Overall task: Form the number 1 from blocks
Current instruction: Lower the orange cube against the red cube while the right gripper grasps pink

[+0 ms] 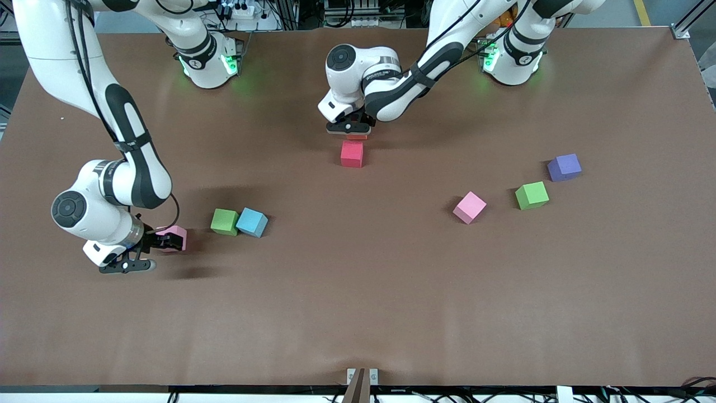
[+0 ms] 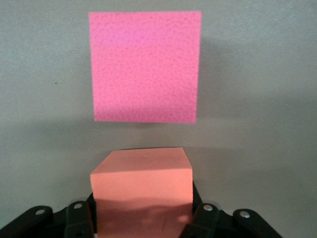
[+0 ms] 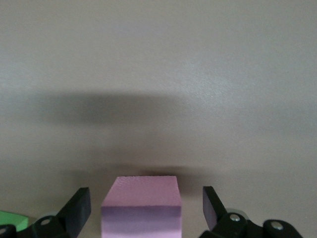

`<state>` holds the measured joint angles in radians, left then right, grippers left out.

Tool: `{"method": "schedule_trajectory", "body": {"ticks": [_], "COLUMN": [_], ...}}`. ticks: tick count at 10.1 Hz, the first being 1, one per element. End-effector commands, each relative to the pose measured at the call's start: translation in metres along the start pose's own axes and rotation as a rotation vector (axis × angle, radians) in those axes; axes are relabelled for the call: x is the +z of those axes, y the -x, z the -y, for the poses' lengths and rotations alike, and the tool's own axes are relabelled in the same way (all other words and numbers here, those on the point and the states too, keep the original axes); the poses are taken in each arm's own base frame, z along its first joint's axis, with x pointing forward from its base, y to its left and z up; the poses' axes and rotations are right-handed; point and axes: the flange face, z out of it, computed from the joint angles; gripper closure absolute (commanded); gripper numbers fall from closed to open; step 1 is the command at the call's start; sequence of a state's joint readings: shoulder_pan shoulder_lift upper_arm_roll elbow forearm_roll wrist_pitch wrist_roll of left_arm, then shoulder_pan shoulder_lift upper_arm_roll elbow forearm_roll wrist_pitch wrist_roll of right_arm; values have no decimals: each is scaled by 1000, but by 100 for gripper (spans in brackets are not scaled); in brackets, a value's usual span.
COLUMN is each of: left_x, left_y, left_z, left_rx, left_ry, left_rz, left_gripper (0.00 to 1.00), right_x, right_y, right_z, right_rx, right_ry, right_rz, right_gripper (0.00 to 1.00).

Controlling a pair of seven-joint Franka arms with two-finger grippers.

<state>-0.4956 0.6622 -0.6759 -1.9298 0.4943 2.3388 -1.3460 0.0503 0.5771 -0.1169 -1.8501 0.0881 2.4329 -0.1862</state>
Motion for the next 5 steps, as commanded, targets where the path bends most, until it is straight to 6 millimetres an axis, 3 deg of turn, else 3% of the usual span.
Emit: {"method": "schedule_trajectory", "body": {"ticks": [1,5], "left_x": [0,8], "left_y": [-3,-4], "left_z": [-5,-1], "left_rx": [40,36], "left_ry": [23,7], "left_rz": [-22,-18], "left_gripper": [100,100], "right_x": [12,24], "right_y": [4,9], "right_z": [-6,-5], "right_rx": [-15,-40], "right_ry": [4,0], "right_rz": [27,54], "right_gripper": [0,9]}}
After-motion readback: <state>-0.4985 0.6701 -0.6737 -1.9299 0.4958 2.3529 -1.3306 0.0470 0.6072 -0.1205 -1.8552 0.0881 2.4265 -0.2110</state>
